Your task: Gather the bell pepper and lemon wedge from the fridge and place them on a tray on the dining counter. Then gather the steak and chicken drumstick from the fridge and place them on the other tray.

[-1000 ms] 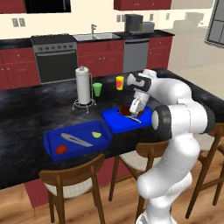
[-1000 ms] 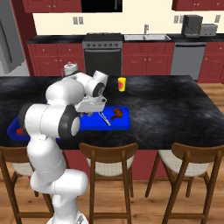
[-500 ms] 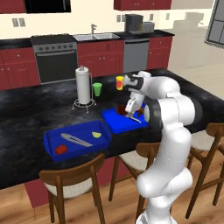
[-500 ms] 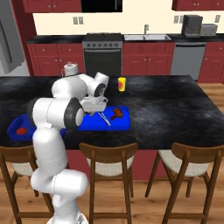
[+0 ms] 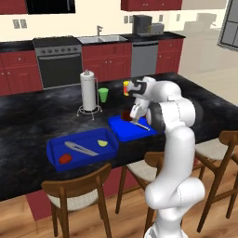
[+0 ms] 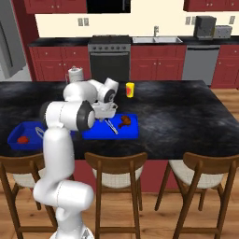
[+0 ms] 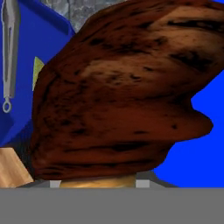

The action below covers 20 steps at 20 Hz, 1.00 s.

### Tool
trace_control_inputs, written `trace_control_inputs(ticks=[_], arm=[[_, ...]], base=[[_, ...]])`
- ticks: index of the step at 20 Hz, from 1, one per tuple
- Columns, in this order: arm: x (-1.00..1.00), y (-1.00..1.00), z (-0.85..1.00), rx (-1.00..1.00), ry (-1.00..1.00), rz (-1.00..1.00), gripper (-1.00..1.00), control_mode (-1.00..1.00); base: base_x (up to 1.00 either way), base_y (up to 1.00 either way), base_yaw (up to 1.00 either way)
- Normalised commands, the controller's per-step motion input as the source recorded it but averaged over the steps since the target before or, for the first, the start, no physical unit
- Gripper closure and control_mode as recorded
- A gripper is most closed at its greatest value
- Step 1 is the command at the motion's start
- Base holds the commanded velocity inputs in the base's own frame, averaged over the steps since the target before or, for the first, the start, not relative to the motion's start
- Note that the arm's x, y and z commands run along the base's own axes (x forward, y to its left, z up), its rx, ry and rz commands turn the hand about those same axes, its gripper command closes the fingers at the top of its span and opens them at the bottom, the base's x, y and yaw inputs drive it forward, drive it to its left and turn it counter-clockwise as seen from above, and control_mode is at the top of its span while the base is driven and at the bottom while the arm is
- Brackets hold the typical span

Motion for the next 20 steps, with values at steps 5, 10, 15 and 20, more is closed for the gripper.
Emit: trace_control_inputs(ticks=[5,10,15,20], arm=[[0.36,0.02,-0.36,-0.01,0.0,0.0,1.0,-1.0],[0.12,0.09,-0.15,0.0,0.0,0.0,1.0,-1.0],[0.0,0.11,-0.11,0.0,0.0,0.0,1.0,-1.0],[0.0,0.04,-0.25,-0.01,0.0,0.0,1.0,-1.0]], base=[[0.0,0.0,0.0],[0.0,0.0,0.0],[0.0,0.0,0.0],[0.0,0.0,0.0]])
